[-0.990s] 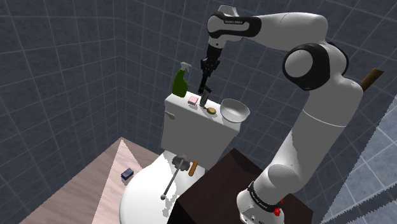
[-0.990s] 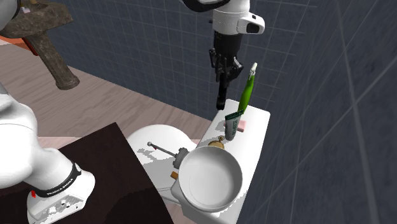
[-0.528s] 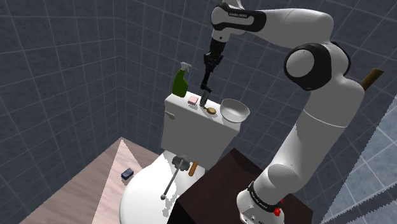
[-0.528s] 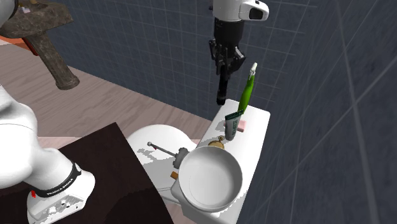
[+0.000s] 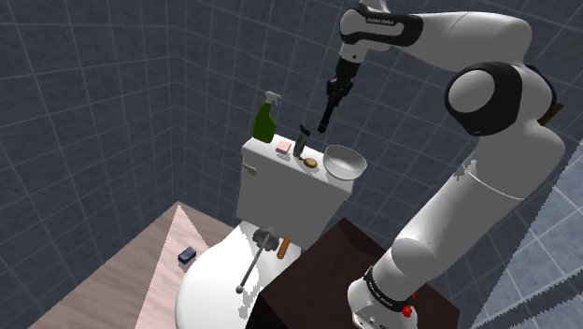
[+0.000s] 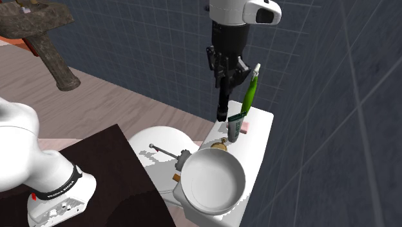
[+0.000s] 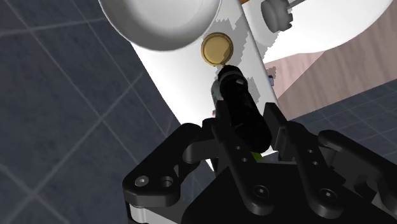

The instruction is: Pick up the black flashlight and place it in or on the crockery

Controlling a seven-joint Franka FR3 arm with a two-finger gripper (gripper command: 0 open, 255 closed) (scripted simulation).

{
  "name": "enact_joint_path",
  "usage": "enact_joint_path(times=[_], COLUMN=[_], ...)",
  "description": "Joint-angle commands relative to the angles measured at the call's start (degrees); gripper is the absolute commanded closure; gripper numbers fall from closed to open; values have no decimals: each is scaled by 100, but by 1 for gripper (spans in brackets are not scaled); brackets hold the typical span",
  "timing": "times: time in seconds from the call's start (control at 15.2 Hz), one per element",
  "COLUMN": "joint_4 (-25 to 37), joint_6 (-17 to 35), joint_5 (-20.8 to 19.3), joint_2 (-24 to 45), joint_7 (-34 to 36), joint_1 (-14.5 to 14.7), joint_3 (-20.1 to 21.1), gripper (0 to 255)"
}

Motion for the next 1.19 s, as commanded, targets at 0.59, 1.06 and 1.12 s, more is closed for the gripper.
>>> enact_joint_path(times=[0.59,1.06,1.12], joint_4=[-320,-851,-935], joint_6=[-362,76,153], joint_5=[-289,-341,-344], joint_2=[-748,-852,-860], joint_7=[-1216,-1289,-1286], joint_1=[-590,-640,-642], joint_3=[-650,-709,-710], gripper=[255,255,255])
